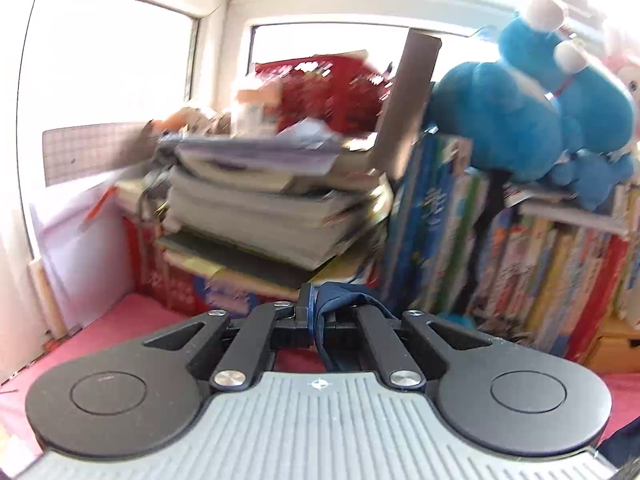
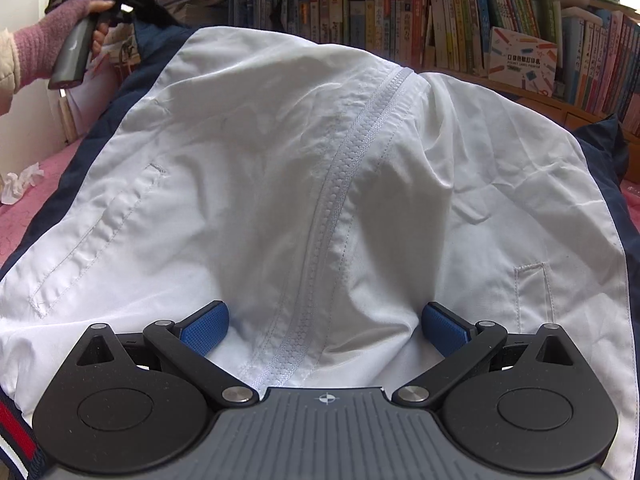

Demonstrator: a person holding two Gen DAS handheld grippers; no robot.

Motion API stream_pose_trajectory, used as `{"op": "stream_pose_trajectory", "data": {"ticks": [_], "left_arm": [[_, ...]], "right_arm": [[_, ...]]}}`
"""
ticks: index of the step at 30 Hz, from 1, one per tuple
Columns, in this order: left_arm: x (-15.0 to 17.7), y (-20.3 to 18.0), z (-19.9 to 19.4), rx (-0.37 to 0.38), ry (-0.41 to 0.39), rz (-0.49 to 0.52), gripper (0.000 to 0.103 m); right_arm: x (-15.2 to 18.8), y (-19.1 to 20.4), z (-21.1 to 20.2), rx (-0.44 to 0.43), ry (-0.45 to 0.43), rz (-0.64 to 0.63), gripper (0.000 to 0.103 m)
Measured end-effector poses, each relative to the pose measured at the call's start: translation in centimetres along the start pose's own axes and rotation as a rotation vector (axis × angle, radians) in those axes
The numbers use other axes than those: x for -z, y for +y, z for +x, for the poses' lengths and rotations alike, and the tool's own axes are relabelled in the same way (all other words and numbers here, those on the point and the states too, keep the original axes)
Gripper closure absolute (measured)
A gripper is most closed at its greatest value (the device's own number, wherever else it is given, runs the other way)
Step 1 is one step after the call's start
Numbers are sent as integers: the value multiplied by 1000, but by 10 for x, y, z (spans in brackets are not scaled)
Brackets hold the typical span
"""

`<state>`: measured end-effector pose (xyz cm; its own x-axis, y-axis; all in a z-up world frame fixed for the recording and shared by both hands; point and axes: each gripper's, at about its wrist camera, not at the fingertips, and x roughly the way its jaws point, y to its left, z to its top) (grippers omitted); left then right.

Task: Fold clothes

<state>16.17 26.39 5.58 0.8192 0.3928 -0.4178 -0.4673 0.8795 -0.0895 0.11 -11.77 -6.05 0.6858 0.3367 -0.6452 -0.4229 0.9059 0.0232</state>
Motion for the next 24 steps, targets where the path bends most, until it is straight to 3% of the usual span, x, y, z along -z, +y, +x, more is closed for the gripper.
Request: {"op": "stream_pose_trajectory", "data": {"ticks": [6,9,12,14,16,18,21,22,24], "left_arm": [[65,60,37,-104,168,-111,99],[93,69,46,-140,239,-84,98],[101,68,46,-145,218,-40,98],[100,73,46,-132,218,-51,98],[100,76,47,-124,218,-62,98],[99,77,46,-121,217,-70,97],[99,80,47,-110,216,-94,97],[98,80,47,-110,216,-95,97],[98,75,48,-125,219,-71,97]], "right_arm": [[0,0,2,3,-2,0,0],[2,-3,-6,-31,-23,12,1],[-8,-27,-32,-152,-92,115,2],[-25,-56,-54,-158,-176,204,1],[-47,-88,-67,-94,-253,271,0],[-75,-124,-64,65,-283,314,0],[-110,-184,-25,327,-234,400,0],[-117,-204,-11,365,-198,442,0],[-125,-235,21,351,-92,542,0]]}}
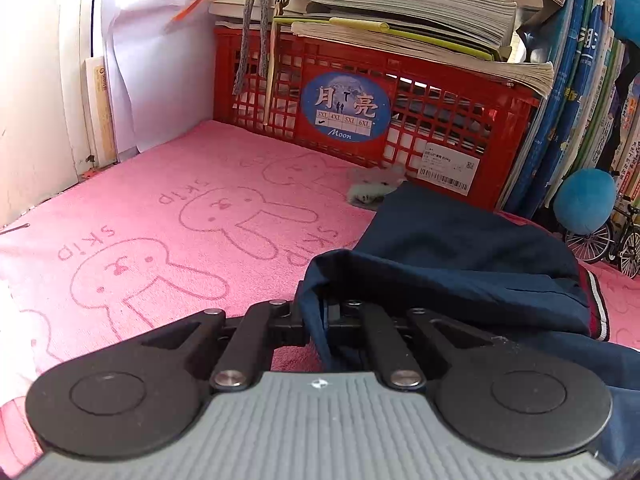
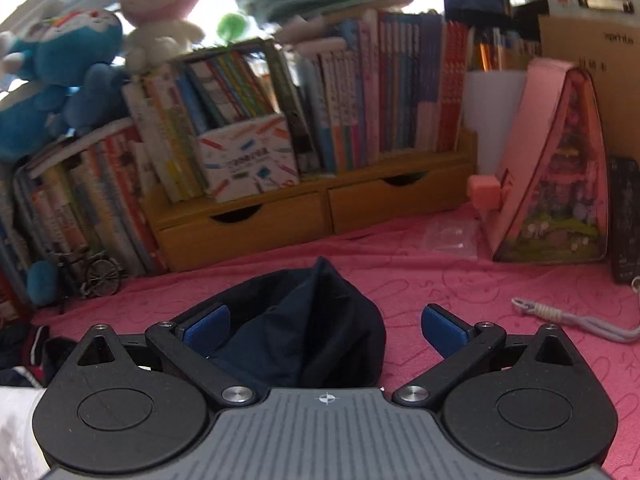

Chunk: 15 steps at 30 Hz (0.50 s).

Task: Fold clothes

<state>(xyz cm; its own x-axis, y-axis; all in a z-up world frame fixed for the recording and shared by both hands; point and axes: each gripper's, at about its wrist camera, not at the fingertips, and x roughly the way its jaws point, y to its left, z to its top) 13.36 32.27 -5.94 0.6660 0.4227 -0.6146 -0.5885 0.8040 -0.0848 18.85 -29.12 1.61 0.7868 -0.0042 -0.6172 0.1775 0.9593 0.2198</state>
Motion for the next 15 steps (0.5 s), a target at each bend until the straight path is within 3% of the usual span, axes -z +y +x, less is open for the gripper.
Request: {"op": "stream_pose_trajectory", "data": {"ticks": [3,4,6,7,8,9,10,12,15], "left_arm": [[0,-11,0,-44,0,59,97],[0,-12,0,-49,0,67,97],[1,-11,0,-48,0,65,97],[1,-10,0,-43,0,59,97],[1,-9,0,-39,0,53,97],[1,-8,-1,-35,0,47,97],[0,-7,1,-30,-1,49,97],[0,-7,2,-33,-1,62,97],[0,-7,1,-38,-1,69,96]], "right_arm": [[-12,-5,55,-24,219,93,1],[-12,-5,70,-42,296,127,7],[-11,-2,84,-26,365,180,46],[-15,0,78,-24,341,166,54],[-20,3,69,-26,298,137,74],[-25,5,59,-29,254,109,83],[-33,5,43,-55,180,87,83],[-42,-1,-11,-90,-51,3,83],[-22,-20,-77,12,-325,-138,83]]}}
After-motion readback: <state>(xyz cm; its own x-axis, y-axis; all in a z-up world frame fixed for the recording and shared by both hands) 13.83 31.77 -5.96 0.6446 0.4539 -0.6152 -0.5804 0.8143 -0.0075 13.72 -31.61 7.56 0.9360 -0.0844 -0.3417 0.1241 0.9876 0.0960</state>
